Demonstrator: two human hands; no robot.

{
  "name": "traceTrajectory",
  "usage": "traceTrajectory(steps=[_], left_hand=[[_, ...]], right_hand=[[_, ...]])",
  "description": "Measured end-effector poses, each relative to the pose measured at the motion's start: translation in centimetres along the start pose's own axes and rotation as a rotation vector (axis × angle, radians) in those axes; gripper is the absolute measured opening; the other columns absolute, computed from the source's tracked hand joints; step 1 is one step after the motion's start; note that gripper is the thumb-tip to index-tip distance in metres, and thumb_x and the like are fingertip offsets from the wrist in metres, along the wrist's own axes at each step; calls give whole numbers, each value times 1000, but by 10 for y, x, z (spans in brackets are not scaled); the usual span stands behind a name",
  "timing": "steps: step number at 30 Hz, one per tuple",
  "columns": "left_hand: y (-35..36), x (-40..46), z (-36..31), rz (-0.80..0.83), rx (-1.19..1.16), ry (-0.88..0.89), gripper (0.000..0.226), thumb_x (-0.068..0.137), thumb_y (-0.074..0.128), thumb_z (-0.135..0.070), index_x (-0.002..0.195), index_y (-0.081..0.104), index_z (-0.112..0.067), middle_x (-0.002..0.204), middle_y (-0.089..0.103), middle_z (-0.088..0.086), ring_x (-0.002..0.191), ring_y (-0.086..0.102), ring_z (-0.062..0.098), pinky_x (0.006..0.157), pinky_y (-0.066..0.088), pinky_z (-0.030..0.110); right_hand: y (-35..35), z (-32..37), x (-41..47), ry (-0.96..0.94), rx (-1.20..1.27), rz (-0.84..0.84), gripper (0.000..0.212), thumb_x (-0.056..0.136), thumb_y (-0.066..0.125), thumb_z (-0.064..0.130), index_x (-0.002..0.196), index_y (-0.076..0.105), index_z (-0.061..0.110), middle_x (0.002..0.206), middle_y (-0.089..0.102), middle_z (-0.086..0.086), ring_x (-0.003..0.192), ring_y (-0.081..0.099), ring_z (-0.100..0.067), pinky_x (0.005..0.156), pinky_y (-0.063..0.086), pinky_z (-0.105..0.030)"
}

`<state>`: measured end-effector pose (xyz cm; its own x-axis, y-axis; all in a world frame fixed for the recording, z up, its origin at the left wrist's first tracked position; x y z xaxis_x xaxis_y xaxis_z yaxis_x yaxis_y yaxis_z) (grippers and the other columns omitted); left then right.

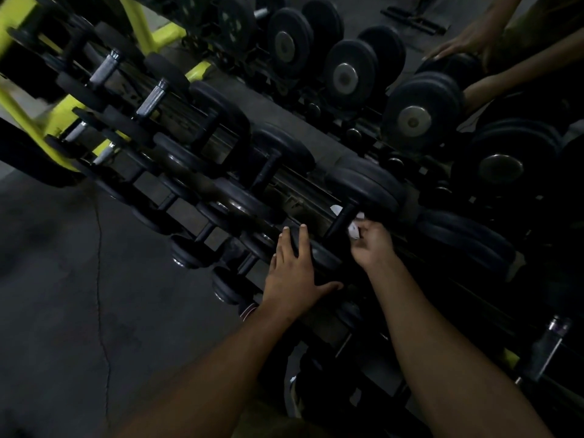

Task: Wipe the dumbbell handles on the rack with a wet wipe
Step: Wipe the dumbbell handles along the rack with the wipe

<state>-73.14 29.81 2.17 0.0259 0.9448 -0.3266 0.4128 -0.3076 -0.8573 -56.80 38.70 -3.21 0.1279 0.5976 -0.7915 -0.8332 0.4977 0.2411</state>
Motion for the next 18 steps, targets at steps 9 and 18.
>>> traceTrajectory(steps=[9, 18], left_hand=[[1, 1, 0, 0, 17, 10, 135, 72, 67, -80, 155, -26, -29, 167, -19, 11, 156, -6, 28, 122, 22, 45], [2, 1, 2, -13, 6, 6, 136, 70, 69, -79, 157, -23, -29, 167, -17, 12, 156, -4, 28, 121, 26, 46]], right_hand=[[7, -7, -20, -12, -702, 15, 28, 96, 49, -3, 76, 58, 15, 80, 62, -10, 68, 57, -20, 57, 44, -26], [3, 2, -23, -191, -616, -10, 21, 77, 72, -6, 73, 60, 10, 71, 64, -7, 67, 63, -20, 69, 55, -34]])
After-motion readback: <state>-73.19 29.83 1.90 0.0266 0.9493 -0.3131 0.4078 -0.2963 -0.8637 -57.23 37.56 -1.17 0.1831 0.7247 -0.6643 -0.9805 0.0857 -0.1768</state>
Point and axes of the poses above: each hand's wrist, its own x-axis towards the middle knuckle, its own y-axis out of the palm, z = x × y, the point moved 4 cm from there along x, towards the middle knuckle
